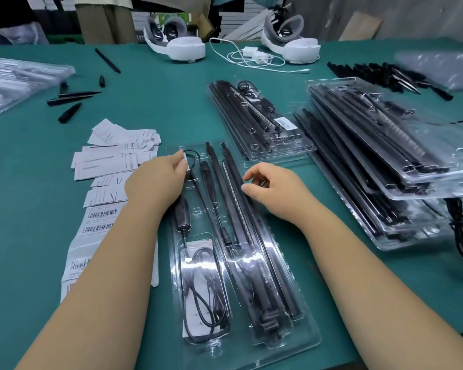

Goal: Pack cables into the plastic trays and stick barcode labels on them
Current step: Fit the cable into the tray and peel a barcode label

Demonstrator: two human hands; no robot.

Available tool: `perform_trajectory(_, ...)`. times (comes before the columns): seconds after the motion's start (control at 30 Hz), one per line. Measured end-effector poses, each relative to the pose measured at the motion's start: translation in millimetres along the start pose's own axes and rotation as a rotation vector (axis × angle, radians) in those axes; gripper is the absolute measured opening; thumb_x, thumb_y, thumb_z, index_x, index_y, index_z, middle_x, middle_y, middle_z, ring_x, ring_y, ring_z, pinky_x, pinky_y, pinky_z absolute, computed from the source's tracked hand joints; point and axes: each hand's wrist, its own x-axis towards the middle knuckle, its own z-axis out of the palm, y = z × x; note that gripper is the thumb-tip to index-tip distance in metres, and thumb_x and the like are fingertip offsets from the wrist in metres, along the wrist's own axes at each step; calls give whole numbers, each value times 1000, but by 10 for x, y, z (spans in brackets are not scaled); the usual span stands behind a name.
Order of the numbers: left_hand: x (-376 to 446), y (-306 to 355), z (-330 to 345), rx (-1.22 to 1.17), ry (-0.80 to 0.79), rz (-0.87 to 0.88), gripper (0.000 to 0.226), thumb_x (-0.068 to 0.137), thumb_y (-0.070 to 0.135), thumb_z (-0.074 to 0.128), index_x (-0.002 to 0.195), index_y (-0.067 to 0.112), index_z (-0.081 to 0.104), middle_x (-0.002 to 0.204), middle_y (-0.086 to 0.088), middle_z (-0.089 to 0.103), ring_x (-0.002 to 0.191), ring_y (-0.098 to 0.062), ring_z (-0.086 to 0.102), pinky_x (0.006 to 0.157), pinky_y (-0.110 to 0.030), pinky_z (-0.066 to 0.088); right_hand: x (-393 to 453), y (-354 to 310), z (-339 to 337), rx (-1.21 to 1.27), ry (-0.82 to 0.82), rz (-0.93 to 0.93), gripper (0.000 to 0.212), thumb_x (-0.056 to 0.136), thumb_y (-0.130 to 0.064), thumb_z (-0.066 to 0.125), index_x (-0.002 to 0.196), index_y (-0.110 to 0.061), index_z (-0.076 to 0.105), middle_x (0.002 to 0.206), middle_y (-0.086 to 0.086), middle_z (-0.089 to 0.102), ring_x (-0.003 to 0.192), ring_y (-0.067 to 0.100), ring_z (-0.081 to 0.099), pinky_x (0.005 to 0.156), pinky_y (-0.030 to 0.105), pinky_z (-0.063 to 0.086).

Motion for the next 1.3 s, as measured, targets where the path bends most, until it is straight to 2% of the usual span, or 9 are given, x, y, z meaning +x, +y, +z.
perform_trajectory(0.27, -49, 25, -1, -64, 117, 22, 30, 97, 36, 44, 105, 26, 71, 63, 0, 52, 77, -29, 50, 57, -29, 38, -24, 17, 10, 11, -8, -19, 10, 89, -36, 57, 98, -32, 56, 82, -13, 56, 71, 1, 50, 62, 22, 41)
perform_trajectory(0.43, -104, 67, -62, -11, 161, 51, 29, 96, 33, 47, 111, 23, 69, 92, -9, 67, 89, -31, 55, 65, -32, 38, -38, -16, 16, -78, -17, -13, 44, 90, -46, 54, 126, -22, 54, 83, -14, 53, 78, 3, 50, 64, 21, 38)
perform_trajectory(0.53, -158, 79, -163, 45, 152, 42, 22, 92, 30, 49, 98, 23, 69, 88, -6, 66, 83, -29, 52, 63, -31, 38, -49, -47, 13, -140, -39, 10, 53, 87, -55, 53, 127, -20, 55, 84, -11, 47, 82, 10, 50, 68, 26, 39)
perform_trajectory(0.67, -237, 23, -341, 184, 56, -89, 31, 88, 35, 49, 71, 10, 58, 68, -8, 57, 66, -28, 51, 52, -25, 31, -95, -95, -22, -249, -21, 16, 49, 89, -56, 49, 108, -15, 65, 71, -5, 53, 68, 14, 55, 55, 31, 44)
perform_trajectory(0.9, -316, 24, -392, 244, -236, -172, 49, 92, 56, 44, 70, 13, 52, 75, -4, 53, 73, -24, 51, 66, -31, 38, -131, -125, -68, -253, -12, -12, 36, 92, -44, 51, 96, -13, 70, 80, 6, 66, 75, 19, 59, 67, 33, 52)
perform_trajectory(1.03, -323, 48, -385, 236, -211, -173, 52, 92, 55, 45, 70, 9, 54, 74, -7, 56, 67, -21, 50, 62, -29, 37, -175, -152, -114, 193, -136, -5, 23, 90, -37, 58, 110, -31, 69, 88, -24, 61, 80, -7, 55, 67, 8, 39)
perform_trajectory(1.1, -330, 40, -363, 245, -206, -161, 52, 92, 54, 45, 66, 10, 51, 71, -7, 55, 65, -21, 50, 61, -29, 37, -184, -175, -95, 298, -146, -15, 22, 88, -38, 60, 109, -34, 67, 94, -29, 57, 90, -10, 54, 73, 9, 38)
perform_trajectory(1.23, -307, 15, -349, 242, -234, -174, 53, 91, 57, 43, 73, 9, 55, 75, -7, 57, 69, -21, 52, 66, -31, 40, -129, -187, -58, 593, -68, 165, 28, 87, -35, 62, 114, -26, 57, 118, -4, 58, 105, 13, 58, 91, 30, 47)
perform_trajectory(1.3, -285, -9, -336, 219, -262, -191, 53, 91, 60, 43, 77, 11, 57, 78, -5, 57, 72, -21, 52, 69, -32, 42, -113, -168, -95, 731, -92, 279, 18, 88, -31, 62, 101, -20, 59, 118, 8, 59, 98, 15, 62, 85, 30, 52)
